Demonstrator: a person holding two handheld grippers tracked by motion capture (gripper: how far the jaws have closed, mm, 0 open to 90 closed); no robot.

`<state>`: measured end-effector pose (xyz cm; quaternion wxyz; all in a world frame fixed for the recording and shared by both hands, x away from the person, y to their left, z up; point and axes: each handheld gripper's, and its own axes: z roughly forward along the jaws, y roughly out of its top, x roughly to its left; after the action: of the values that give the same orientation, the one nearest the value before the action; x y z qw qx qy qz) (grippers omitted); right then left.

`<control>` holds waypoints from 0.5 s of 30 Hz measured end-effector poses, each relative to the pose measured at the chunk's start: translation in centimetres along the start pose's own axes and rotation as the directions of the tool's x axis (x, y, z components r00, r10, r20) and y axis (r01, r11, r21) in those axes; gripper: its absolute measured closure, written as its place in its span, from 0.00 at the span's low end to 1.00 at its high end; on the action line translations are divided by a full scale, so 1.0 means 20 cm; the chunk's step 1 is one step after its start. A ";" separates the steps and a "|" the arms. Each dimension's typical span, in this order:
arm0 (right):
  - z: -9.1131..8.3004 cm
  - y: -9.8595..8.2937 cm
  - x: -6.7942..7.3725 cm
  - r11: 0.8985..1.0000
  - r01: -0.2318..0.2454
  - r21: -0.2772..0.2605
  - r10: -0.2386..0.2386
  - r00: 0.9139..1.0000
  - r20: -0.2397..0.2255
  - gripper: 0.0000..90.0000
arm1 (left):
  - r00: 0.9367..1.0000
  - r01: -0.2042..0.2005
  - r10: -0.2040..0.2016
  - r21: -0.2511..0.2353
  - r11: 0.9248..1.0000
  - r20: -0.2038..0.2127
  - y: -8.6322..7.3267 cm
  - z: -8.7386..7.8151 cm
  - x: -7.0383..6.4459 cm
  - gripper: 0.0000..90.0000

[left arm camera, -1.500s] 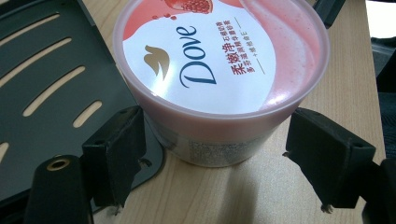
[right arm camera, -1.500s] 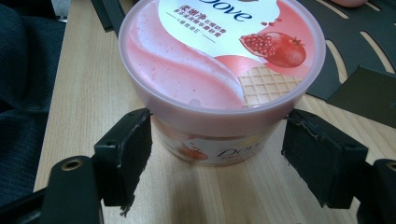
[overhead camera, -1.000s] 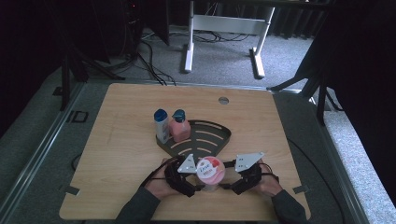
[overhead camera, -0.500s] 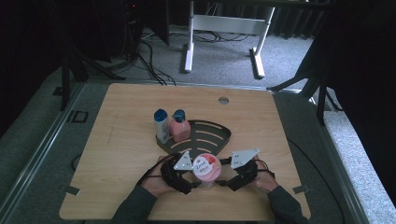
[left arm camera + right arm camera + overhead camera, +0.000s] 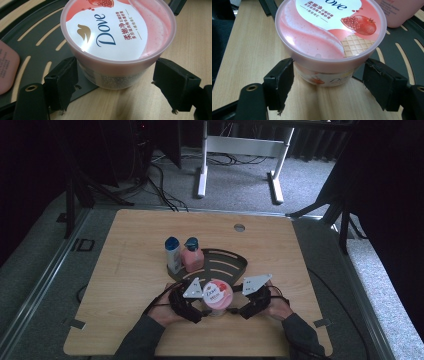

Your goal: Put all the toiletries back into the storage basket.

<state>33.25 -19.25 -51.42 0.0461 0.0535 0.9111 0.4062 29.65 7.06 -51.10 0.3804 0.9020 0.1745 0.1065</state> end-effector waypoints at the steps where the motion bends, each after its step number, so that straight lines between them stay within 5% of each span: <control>1: 0.00 0.00 -0.01 1.000 -0.001 -0.001 0.001 1.000 -0.001 0.28 | 1.000 -0.002 0.002 0.001 1.000 -0.002 0.00 0.00 0.00 0.23; 15: 0.04 0.02 -0.09 1.000 -0.022 -0.005 0.022 1.000 0.000 0.28 | 0.999 0.019 -0.020 -0.009 1.000 -0.041 0.00 0.00 0.07 0.23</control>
<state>35.23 -18.54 -51.57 0.0419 0.0636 0.9094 0.4090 31.06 7.52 -51.00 0.3816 0.8962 0.1905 0.1219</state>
